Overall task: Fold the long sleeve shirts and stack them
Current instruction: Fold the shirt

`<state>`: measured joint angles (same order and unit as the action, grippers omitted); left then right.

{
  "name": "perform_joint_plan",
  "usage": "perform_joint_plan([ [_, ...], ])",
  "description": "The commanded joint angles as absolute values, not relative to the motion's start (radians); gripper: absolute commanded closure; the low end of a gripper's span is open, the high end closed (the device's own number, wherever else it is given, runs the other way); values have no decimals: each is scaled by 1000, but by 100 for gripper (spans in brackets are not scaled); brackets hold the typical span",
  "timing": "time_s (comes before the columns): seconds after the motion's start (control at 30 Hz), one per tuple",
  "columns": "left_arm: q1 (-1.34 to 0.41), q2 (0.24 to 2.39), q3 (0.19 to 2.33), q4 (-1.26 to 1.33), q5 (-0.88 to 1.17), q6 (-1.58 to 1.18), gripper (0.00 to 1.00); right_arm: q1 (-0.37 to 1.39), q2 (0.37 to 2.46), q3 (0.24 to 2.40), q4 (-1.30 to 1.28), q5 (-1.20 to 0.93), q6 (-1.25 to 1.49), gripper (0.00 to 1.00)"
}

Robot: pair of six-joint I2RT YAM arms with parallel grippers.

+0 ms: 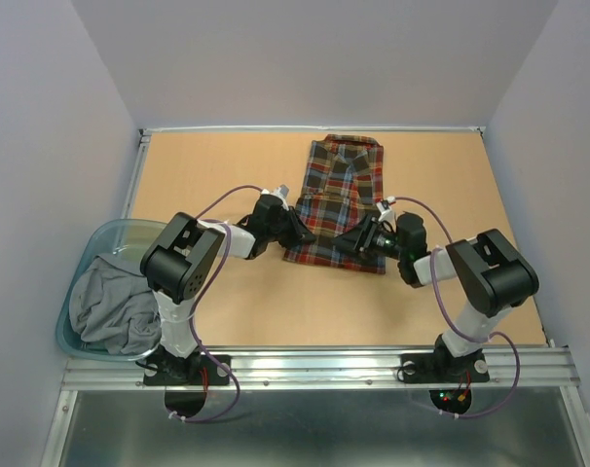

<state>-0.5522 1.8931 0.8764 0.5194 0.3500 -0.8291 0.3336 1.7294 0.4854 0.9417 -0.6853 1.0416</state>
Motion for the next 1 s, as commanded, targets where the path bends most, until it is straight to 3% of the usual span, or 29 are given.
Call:
perform_joint_plan([
  [0.0, -546, 1893, 838, 430, 295, -813, 80, 334, 1678, 413, 948, -663, 1022, 43],
  [0.43, -535, 1893, 818, 440, 288, -827, 80, 207, 1793, 172, 1156, -574, 1045, 43],
  [0.97, -526, 1868, 818, 445, 317, -824, 78, 40, 1661, 103, 1175, -569, 1111, 43],
])
